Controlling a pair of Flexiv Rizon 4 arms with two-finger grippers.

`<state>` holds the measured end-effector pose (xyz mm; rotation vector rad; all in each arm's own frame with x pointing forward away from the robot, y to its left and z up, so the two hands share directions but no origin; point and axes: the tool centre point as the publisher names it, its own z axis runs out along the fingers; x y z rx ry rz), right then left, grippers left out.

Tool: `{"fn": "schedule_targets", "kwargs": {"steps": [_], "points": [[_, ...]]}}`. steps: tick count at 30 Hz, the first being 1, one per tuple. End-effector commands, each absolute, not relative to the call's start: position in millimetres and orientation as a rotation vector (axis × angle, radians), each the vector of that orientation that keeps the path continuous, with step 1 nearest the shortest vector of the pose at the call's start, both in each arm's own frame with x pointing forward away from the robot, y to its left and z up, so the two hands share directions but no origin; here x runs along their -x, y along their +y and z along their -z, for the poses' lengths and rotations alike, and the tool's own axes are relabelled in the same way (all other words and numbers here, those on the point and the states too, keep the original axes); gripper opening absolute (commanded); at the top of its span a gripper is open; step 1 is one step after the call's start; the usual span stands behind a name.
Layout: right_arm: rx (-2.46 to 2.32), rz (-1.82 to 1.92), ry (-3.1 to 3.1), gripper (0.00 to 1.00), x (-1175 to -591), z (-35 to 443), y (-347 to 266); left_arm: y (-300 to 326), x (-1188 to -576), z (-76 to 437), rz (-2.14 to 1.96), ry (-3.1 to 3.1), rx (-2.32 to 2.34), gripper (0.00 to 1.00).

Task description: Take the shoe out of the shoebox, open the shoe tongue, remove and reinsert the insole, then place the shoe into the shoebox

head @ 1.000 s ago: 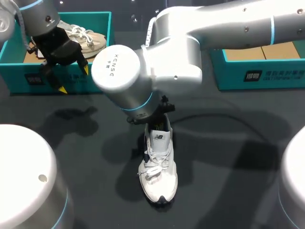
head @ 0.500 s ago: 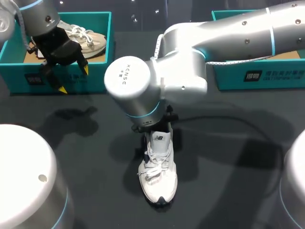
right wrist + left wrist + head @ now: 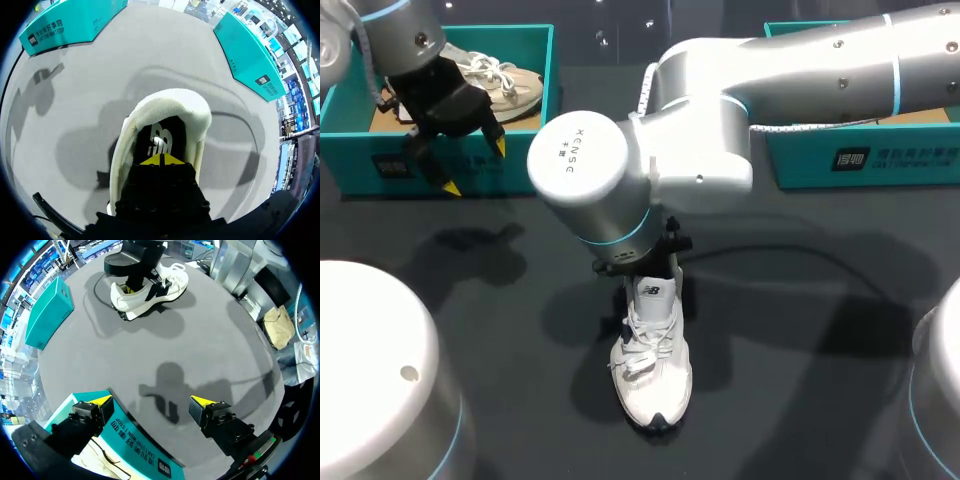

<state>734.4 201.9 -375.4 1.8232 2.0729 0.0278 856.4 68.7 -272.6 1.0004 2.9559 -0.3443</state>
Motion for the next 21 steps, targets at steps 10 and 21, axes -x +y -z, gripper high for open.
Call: {"fn": "schedule_targets", "kwargs": {"steps": [10, 21], "points": [[-2.191, -0.332, 1.515, 0.0, -747, 351, 192, 68, -857, 272, 0.339, 2.958, -1.002, 1.0], [-2.165, -0.373, 1.561, 0.0, -770, 376, 196, 68, -857, 272, 0.339, 2.958, -1.002, 1.0]]}}
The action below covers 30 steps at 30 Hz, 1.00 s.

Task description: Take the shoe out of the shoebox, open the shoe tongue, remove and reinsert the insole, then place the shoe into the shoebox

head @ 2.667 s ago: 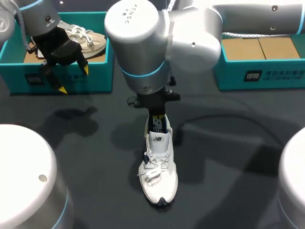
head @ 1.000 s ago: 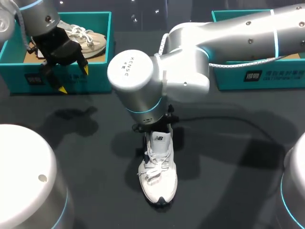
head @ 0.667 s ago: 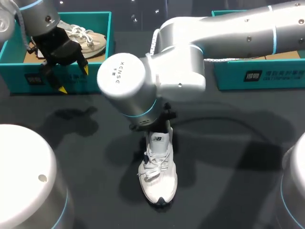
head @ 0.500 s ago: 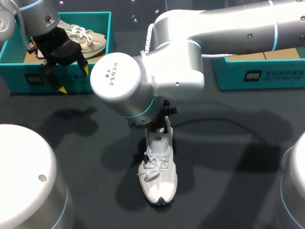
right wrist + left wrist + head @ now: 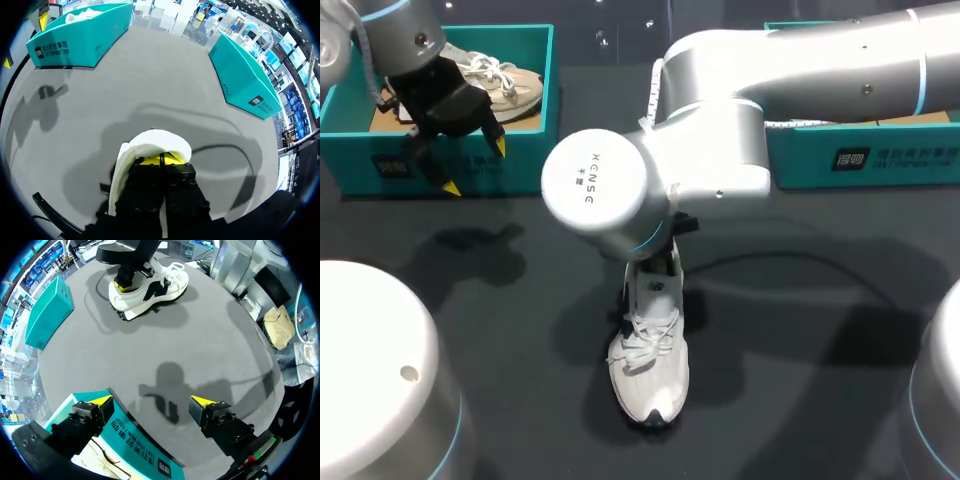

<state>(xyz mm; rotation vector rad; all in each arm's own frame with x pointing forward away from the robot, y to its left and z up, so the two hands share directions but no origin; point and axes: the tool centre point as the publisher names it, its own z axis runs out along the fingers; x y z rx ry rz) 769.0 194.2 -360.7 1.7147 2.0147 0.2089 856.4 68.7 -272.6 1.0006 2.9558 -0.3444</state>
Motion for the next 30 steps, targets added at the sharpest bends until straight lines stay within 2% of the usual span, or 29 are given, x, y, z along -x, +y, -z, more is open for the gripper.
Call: {"fn": "schedule_targets", "kwargs": {"steps": [1, 9, 18, 30], "points": [[-2.161, -0.36, 1.562, 0.0, -770, 379, 197, 68, -857, 272, 0.339, 2.958, -1.002, 1.0], [-2.183, -0.211, 1.609, 0.0, -770, 406, 203, 68, -857, 272, 0.339, 2.958, -1.002, 1.0], [-2.325, -0.019, 1.674, 0.0, -743, 430, 213, 68, -857, 272, 0.339, 2.958, -1.002, 1.0], [-2.312, 0.162, 1.541, 0.0, -720, 389, 210, 68, -857, 272, 0.339, 2.958, -1.002, 1.0]]}}
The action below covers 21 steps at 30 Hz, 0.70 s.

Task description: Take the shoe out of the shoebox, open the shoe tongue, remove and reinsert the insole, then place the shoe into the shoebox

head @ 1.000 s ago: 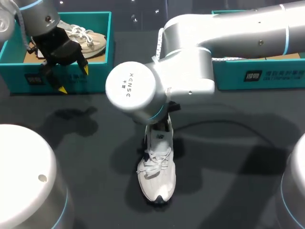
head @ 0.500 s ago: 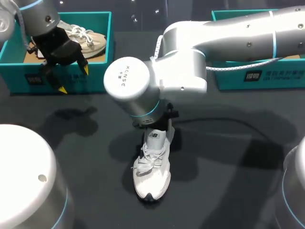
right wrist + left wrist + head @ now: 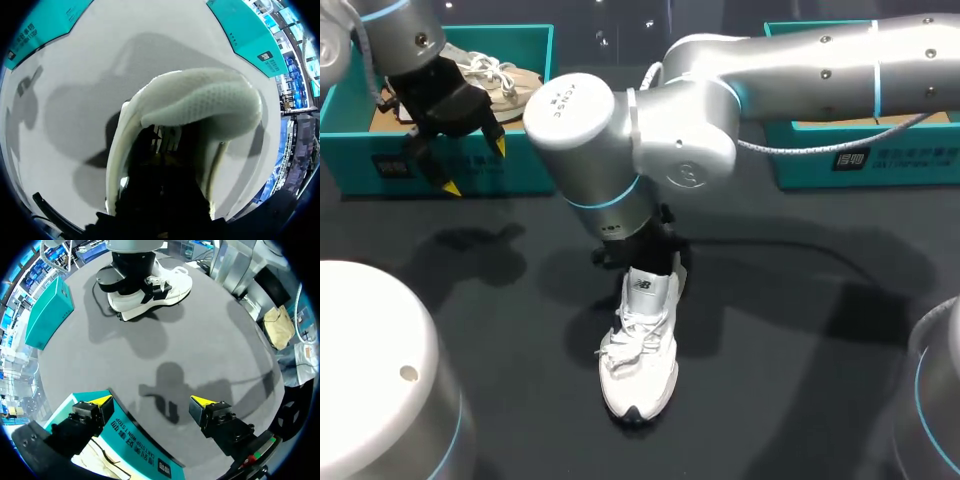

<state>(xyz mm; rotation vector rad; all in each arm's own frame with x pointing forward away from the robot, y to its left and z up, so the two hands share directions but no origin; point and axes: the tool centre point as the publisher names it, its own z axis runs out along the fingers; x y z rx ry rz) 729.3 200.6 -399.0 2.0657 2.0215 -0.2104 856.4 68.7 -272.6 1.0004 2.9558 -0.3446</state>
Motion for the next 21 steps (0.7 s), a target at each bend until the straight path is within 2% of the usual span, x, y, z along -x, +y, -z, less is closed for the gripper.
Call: {"fn": "schedule_targets", "kwargs": {"steps": [1, 10, 21], "points": [[-2.289, 0.166, 1.535, 0.0, -721, 385, 212, 68, -857, 272, 0.339, 2.958, -1.002, 1.0], [-2.122, 0.303, 1.454, 0.0, -738, 370, 220, 68, -857, 272, 0.339, 2.958, -1.002, 1.0], [-2.075, 0.384, 1.378, 0.0, -747, 374, 196, 68, -857, 272, 0.339, 2.958, -1.002, 1.0]]}}
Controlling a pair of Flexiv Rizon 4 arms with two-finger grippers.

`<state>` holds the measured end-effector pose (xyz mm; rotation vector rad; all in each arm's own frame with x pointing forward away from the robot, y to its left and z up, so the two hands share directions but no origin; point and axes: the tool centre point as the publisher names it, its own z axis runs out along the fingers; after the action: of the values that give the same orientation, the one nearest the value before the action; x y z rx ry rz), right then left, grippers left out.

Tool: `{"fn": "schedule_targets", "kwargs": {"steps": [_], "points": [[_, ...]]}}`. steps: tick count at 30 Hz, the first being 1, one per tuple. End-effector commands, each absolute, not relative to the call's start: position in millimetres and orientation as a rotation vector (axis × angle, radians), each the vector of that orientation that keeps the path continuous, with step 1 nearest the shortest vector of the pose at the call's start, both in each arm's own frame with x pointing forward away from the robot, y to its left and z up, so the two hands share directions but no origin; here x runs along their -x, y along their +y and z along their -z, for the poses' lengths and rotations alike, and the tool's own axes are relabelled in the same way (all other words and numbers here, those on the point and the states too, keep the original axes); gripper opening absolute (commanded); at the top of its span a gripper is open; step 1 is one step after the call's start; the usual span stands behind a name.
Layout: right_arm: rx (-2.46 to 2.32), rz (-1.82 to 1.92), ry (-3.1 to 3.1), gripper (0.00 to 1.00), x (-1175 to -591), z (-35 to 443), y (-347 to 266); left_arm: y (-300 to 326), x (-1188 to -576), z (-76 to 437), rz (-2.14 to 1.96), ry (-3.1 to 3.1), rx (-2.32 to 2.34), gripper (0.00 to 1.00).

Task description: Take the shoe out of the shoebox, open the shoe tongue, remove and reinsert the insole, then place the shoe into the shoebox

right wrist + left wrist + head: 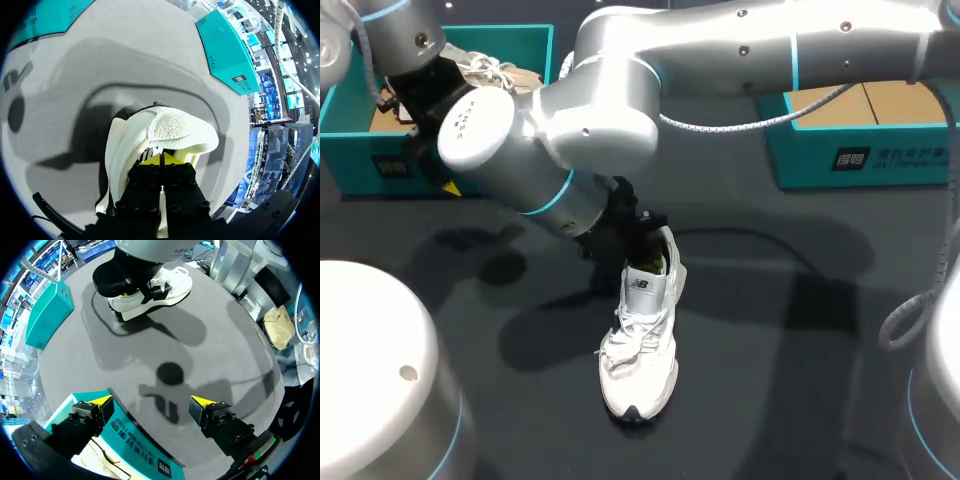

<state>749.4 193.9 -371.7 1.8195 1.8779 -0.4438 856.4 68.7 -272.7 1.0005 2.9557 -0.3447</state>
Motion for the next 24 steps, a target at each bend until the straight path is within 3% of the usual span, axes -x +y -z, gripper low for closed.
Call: {"fn": "schedule_targets", "kwargs": {"steps": [1, 17, 24], "points": [[-2.072, 0.39, 1.372, 0.0, -748, 373, 194, 68, -857, 272, 0.339, 2.958, -1.002, 1.0], [-2.27, 0.383, 1.451, 0.0, -745, 429, 167, 68, -857, 272, 0.339, 2.958, -1.002, 1.0], [-2.321, 0.282, 1.573, 0.0, -732, 420, 185, 68, -857, 272, 0.339, 2.958, -1.002, 1.0]]}}
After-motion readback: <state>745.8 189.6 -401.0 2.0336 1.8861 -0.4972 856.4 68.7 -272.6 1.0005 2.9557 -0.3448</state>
